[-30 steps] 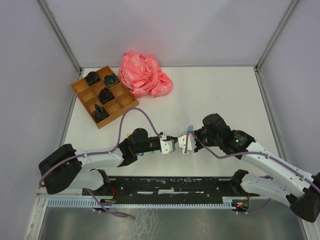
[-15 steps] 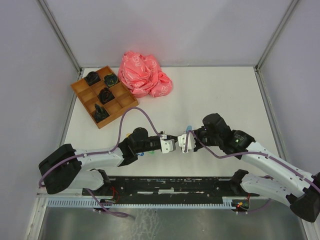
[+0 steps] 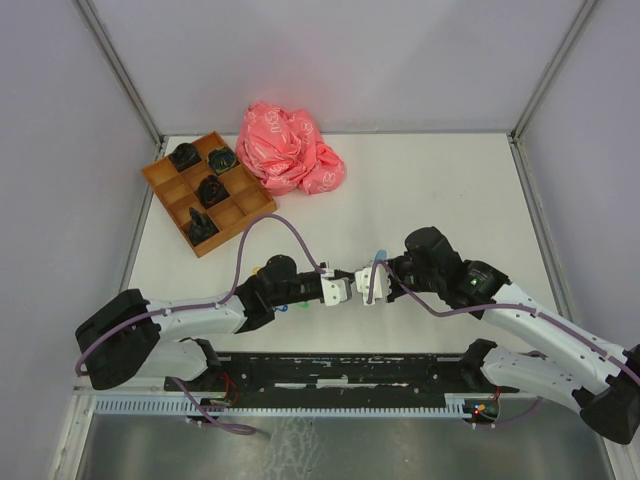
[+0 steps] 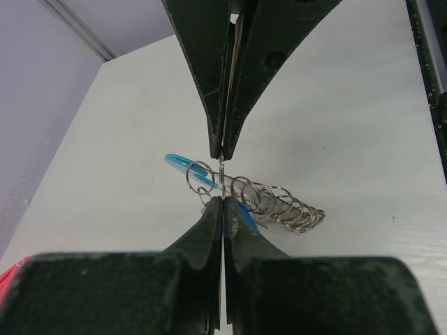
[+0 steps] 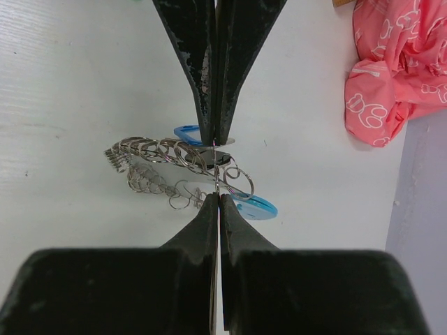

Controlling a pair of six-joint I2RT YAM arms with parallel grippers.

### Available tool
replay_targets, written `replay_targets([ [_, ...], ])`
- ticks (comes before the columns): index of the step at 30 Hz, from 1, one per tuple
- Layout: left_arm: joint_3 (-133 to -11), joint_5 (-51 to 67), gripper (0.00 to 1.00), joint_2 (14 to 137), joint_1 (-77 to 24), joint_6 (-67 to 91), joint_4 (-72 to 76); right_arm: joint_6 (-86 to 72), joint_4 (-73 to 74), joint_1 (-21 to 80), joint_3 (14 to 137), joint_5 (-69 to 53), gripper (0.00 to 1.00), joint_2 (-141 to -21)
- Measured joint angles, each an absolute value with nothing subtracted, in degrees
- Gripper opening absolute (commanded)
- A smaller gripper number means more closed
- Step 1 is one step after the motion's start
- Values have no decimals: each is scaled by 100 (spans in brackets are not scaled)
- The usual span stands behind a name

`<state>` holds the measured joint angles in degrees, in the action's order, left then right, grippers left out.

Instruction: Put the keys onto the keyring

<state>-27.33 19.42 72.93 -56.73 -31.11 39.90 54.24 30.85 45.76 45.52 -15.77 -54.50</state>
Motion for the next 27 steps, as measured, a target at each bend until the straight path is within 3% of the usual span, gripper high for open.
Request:
replay_targets([
  [27, -2751, 1951, 3, 7279, -5677, -3109, 3933, 5424, 3083, 4576, 4552, -1542, 1, -5450],
])
